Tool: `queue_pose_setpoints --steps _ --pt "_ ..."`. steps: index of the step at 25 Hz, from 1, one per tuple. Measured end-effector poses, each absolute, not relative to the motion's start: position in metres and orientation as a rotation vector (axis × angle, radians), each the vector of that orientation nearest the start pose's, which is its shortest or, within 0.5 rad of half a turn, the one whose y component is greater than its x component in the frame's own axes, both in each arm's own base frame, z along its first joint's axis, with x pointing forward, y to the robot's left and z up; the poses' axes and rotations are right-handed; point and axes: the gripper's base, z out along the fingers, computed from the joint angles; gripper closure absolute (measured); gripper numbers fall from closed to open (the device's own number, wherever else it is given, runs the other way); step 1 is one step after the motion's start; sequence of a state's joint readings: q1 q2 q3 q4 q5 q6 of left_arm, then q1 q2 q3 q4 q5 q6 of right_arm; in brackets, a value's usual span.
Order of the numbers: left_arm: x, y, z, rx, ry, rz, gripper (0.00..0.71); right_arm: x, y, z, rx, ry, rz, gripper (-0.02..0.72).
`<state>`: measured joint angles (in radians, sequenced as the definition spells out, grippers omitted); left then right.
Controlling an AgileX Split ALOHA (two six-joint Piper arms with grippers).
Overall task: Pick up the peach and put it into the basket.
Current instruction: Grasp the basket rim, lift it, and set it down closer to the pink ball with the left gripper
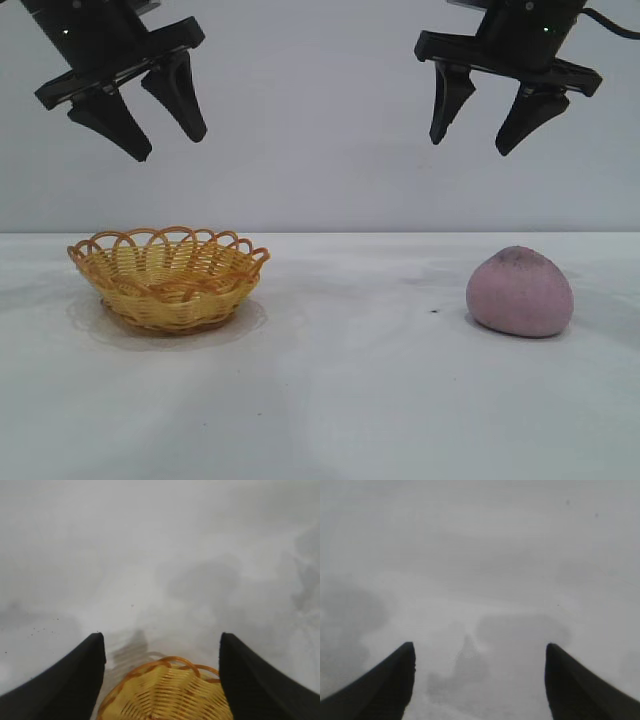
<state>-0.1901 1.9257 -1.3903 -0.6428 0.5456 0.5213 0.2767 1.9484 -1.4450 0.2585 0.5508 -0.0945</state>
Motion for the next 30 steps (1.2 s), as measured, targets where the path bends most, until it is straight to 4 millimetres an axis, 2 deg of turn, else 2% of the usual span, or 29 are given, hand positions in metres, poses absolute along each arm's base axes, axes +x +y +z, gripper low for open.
queue_pose_setpoints --steps 13,15,21,24,28,30 --pt "0.41 -0.108 0.217 0.334 2.464 -0.487 0.28 0.411 0.129 0.216 -0.244 2.531 0.33 0.233" --pt "0.409 -0.108 0.221 0.408 2.485 -0.464 0.28 0.411 0.129 0.216 -0.244 2.531 0.33 0.233" --pt "0.411 -0.105 0.249 0.665 2.529 -0.347 0.28 0.411 0.129 0.216 -0.244 2.531 0.33 0.233" --pt "0.409 -0.103 0.259 0.737 2.558 -0.323 0.28 0.411 0.129 0.216 -0.244 2.531 0.33 0.233" --pt "0.41 -0.103 0.257 0.826 2.65 -0.323 0.28 0.411 0.129 0.216 -0.244 2.531 0.33 0.233" --pt "0.412 -0.102 0.246 0.873 2.718 -0.316 0.28 0.411 0.129 0.216 -0.244 2.531 0.33 0.233"
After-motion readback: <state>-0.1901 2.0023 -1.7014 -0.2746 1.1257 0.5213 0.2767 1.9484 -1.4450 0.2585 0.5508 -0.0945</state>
